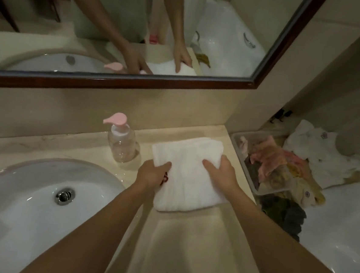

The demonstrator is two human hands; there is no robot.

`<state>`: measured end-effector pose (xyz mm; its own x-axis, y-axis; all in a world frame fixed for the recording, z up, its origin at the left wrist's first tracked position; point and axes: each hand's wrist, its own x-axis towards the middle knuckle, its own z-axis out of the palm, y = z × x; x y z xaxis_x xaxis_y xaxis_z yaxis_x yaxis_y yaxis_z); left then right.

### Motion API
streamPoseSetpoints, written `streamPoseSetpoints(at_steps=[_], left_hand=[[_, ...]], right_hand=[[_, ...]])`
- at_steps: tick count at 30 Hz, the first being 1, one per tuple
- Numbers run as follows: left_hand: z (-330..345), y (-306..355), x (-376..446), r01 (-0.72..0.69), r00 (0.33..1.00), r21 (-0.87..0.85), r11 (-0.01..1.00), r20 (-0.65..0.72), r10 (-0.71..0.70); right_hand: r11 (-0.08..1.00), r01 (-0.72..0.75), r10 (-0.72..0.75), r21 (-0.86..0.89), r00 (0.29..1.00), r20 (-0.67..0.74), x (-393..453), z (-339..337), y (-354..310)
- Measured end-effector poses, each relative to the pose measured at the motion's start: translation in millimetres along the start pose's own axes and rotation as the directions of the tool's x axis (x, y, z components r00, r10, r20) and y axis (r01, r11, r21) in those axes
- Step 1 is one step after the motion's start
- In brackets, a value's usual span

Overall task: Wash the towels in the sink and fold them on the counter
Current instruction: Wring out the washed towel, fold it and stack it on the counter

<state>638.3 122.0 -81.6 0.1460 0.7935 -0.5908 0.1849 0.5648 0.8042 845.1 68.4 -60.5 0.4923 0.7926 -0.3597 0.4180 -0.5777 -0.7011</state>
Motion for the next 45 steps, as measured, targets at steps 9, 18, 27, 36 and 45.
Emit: streamPoseSetpoints(at_steps=[9,18,27,36,45], left_hand=[[8,31,76,-0.010,0.938,0.018,1.000,-0.347,0.016],[11,35,75,0.042,0.927,0.157,0.987,-0.375,0.020],[7,32,61,-0.021,0.989,0.376,0.926,-0.130,0.075],[-8,33,1,-0.053,0.991,0.461,0.886,-0.084,0.103],[-80,4,-99,-0.141,0.986,0.472,0.870,-0.007,0.164]], right_hand=[[0.999,0.035,-0.039,0.033,0.991,0.128,106,36,-50],[0.994,-0.023,0.038,-0.104,0.989,0.144,123,32,-39],[0.999,-0.015,0.020,-0.052,0.995,0.096,112,26,-35],[0.926,0.152,-0.156,-0.347,0.988,0.016,58,23,-59],[0.795,0.437,-0.369,-0.421,0.899,0.236,-70,62,-105]])
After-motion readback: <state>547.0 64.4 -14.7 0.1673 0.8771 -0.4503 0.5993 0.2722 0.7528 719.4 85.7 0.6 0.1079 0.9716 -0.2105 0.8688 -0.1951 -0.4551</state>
